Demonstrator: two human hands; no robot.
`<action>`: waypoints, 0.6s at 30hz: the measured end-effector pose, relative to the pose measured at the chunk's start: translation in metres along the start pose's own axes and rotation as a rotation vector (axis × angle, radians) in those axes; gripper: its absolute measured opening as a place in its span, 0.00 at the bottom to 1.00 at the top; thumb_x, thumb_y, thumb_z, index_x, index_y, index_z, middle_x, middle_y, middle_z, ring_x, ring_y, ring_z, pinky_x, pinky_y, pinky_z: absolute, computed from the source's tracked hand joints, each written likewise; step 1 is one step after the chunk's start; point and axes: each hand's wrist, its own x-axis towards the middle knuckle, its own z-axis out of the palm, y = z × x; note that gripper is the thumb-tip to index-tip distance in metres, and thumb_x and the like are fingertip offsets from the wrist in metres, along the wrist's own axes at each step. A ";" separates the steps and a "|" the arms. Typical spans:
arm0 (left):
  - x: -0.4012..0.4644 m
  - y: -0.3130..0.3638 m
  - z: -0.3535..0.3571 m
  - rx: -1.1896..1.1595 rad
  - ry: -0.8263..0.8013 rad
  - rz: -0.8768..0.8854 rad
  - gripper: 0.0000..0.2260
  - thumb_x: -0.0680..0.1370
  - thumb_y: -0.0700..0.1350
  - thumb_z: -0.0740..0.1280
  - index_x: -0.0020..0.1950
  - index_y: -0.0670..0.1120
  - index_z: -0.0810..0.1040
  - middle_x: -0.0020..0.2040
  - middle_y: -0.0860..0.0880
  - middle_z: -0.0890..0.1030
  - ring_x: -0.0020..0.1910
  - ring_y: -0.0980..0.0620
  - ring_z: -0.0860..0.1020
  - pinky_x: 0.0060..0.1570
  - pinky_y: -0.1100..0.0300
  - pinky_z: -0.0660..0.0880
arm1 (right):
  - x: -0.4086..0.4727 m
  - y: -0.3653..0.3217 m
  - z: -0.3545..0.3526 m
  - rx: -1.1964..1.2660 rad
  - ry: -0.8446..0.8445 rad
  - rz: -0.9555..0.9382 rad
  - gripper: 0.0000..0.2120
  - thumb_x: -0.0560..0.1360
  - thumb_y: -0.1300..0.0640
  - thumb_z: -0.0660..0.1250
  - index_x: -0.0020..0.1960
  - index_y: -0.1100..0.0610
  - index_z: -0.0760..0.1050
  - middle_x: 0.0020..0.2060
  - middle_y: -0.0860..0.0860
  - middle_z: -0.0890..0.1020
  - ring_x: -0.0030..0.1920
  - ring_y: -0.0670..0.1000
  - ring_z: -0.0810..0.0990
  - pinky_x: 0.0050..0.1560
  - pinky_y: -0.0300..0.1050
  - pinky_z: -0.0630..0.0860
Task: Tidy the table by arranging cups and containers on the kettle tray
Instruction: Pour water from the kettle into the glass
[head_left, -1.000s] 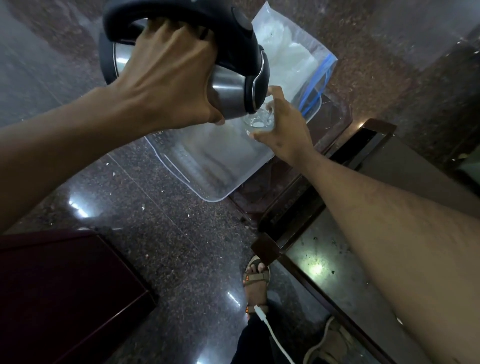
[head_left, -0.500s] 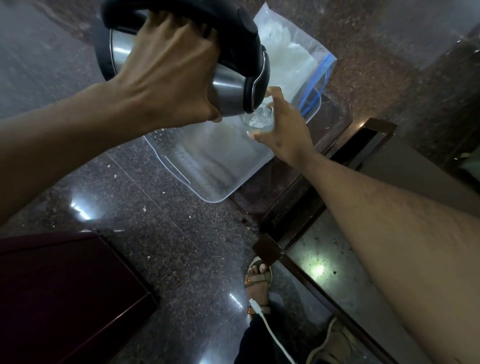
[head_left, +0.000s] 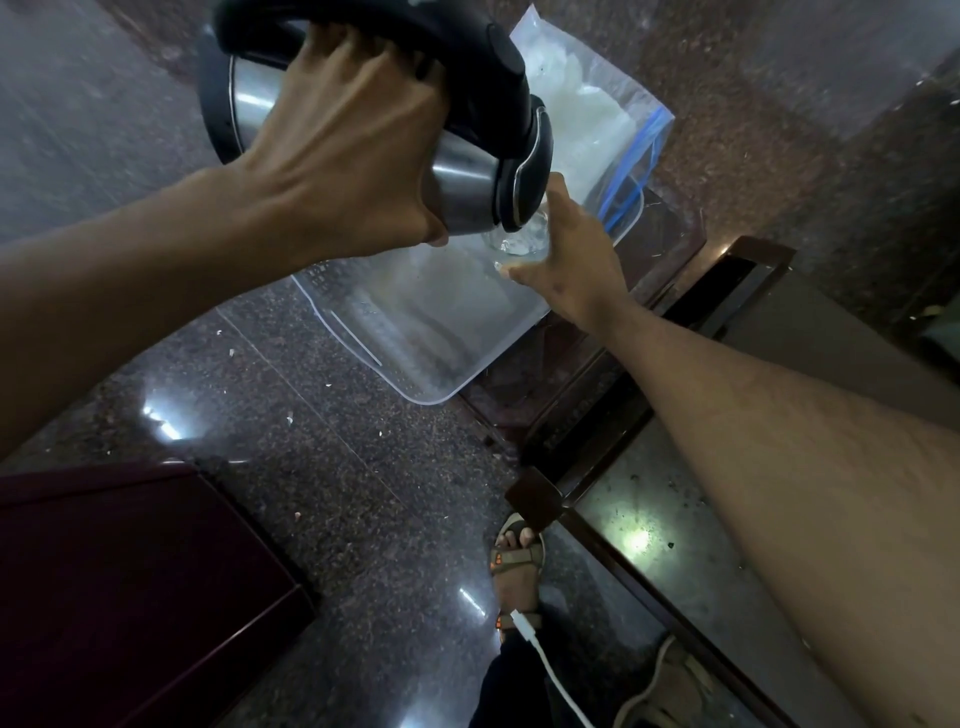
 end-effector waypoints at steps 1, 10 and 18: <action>0.000 0.000 0.000 0.000 0.002 0.001 0.44 0.63 0.60 0.82 0.72 0.41 0.72 0.69 0.35 0.75 0.69 0.30 0.73 0.69 0.35 0.67 | 0.000 0.000 0.001 -0.003 0.001 0.001 0.36 0.69 0.55 0.80 0.70 0.53 0.64 0.52 0.54 0.82 0.48 0.55 0.82 0.46 0.56 0.81; 0.000 -0.002 0.004 -0.003 0.002 0.006 0.44 0.62 0.61 0.82 0.71 0.41 0.73 0.69 0.35 0.76 0.68 0.30 0.73 0.68 0.35 0.68 | 0.002 0.003 0.002 -0.006 0.020 -0.013 0.38 0.68 0.54 0.80 0.71 0.53 0.64 0.51 0.53 0.82 0.47 0.54 0.81 0.45 0.54 0.81; -0.001 -0.002 0.008 -0.005 0.005 -0.005 0.43 0.62 0.61 0.82 0.69 0.41 0.75 0.67 0.35 0.77 0.67 0.30 0.74 0.68 0.35 0.69 | 0.003 0.006 0.003 -0.010 0.003 -0.001 0.38 0.68 0.55 0.81 0.70 0.52 0.63 0.50 0.50 0.80 0.46 0.51 0.79 0.41 0.45 0.74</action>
